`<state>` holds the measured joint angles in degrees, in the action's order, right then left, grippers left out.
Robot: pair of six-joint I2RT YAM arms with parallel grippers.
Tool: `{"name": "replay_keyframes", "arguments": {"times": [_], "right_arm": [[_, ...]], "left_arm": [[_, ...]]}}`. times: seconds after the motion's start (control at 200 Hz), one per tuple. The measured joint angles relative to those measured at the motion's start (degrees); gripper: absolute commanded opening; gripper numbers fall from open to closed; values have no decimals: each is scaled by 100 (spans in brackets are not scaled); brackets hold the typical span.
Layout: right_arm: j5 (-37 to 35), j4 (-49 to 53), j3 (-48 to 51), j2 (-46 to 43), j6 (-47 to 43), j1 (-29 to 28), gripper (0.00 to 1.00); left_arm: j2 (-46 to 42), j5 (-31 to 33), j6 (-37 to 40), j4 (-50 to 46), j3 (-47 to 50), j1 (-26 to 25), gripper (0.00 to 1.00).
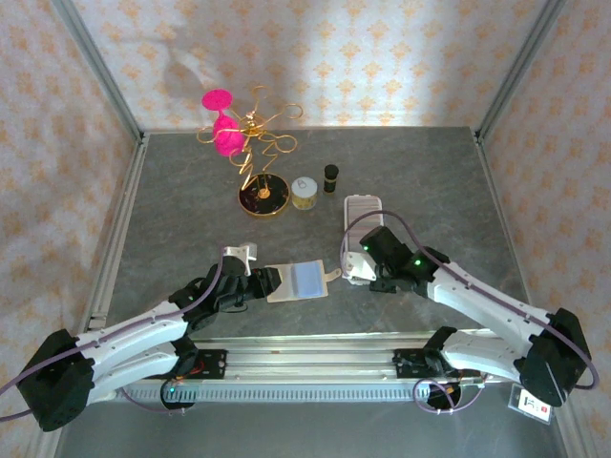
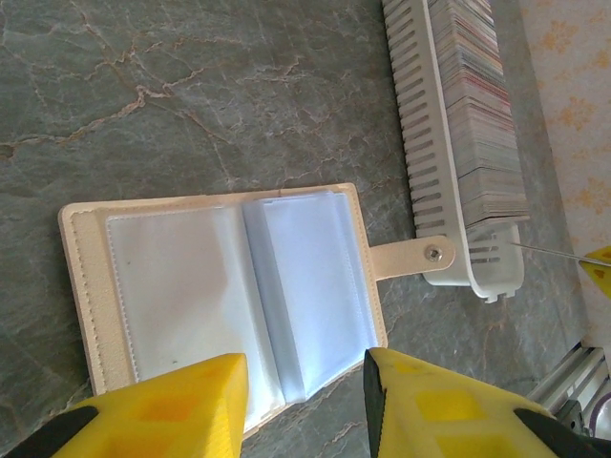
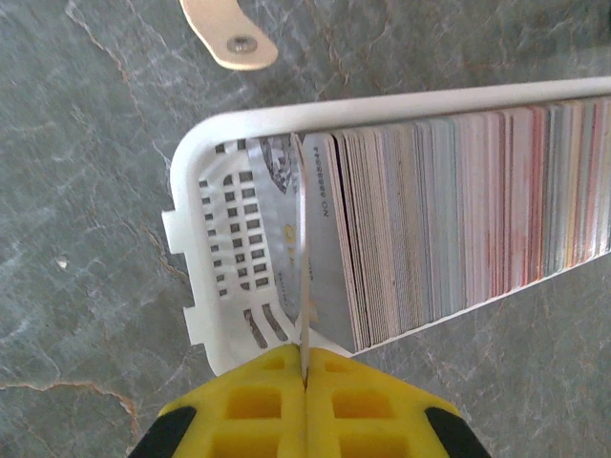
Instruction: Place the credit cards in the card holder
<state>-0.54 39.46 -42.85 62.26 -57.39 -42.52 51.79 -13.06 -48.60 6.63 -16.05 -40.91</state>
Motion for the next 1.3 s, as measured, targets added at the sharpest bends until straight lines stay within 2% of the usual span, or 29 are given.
{"name": "replay_keyframes", "arguments": {"times": [0.601,0.711,0.831,0.896,1.026,1.216,1.241,1.296], "right_arm": [[-184,-415,111,490,-76,57,0],[-264,-553,179,490,-129,57,27],[-527,-892,382,490,-155,57,31],[-634,-1060,505,490,-131,57,45],[-833,-1392,671,492,-127,57,60],[-922,-1683,688,505,-166,70,97],[-916,-1709,684,527,-188,70,100],[-940,-1751,625,601,-210,74,100]], "left_arm": [[-2,-2,26,13,11,0,38],[-4,-2,26,33,44,0,38],[-7,-2,24,37,70,0,39],[-7,-4,24,46,74,0,39],[-9,-4,24,48,79,0,39],[-98,-2,24,50,81,0,39],[-109,-4,24,50,83,0,39],[-122,-2,24,52,90,0,39]]}}
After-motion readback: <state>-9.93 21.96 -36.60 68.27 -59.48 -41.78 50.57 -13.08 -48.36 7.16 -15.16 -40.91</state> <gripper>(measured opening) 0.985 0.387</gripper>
